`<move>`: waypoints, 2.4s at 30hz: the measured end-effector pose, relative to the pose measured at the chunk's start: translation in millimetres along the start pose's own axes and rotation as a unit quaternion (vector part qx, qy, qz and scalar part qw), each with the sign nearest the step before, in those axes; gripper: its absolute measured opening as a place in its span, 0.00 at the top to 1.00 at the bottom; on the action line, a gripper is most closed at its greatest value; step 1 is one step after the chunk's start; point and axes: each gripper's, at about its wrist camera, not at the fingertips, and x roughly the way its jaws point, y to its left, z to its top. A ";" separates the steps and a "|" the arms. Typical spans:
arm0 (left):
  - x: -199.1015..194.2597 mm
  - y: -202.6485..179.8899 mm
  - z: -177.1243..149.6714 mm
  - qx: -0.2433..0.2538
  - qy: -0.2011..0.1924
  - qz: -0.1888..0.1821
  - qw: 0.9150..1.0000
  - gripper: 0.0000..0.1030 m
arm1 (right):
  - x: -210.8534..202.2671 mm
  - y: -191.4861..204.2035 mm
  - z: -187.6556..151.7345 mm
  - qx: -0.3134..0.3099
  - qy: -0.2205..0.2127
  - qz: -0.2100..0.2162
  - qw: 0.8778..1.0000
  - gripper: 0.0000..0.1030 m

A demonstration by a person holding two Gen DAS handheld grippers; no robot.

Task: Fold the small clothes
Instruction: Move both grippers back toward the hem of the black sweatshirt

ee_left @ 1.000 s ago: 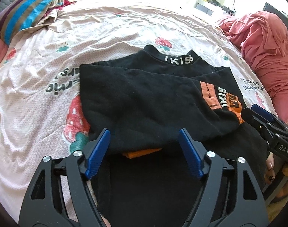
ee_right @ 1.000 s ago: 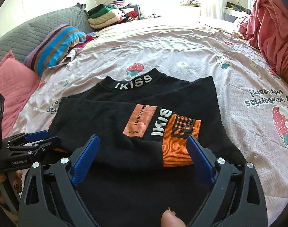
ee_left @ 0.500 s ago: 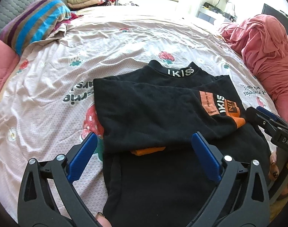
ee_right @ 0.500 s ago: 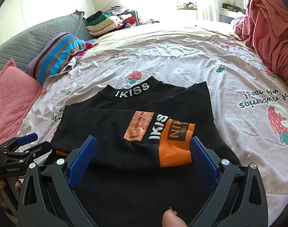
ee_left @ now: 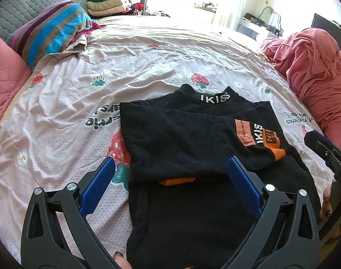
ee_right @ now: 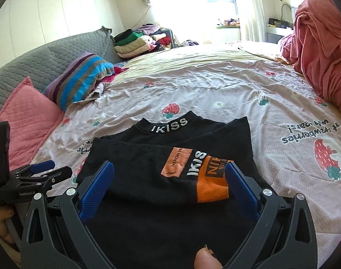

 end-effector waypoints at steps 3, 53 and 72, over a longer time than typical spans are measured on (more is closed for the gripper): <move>-2.9 -1.9 -1.2 0.004 -0.002 0.000 1.000 0.09 | -6.3 0.3 -2.0 -0.003 -0.001 -0.001 1.000 0.04; -60.0 12.3 -94.3 -0.026 0.052 0.000 0.998 0.09 | -70.8 -43.9 -76.4 -0.034 0.039 -0.049 0.997 0.04; -71.5 14.7 -136.4 -0.006 0.109 -0.010 0.994 0.09 | -90.0 -62.0 -92.1 -0.028 0.046 -0.054 0.997 0.04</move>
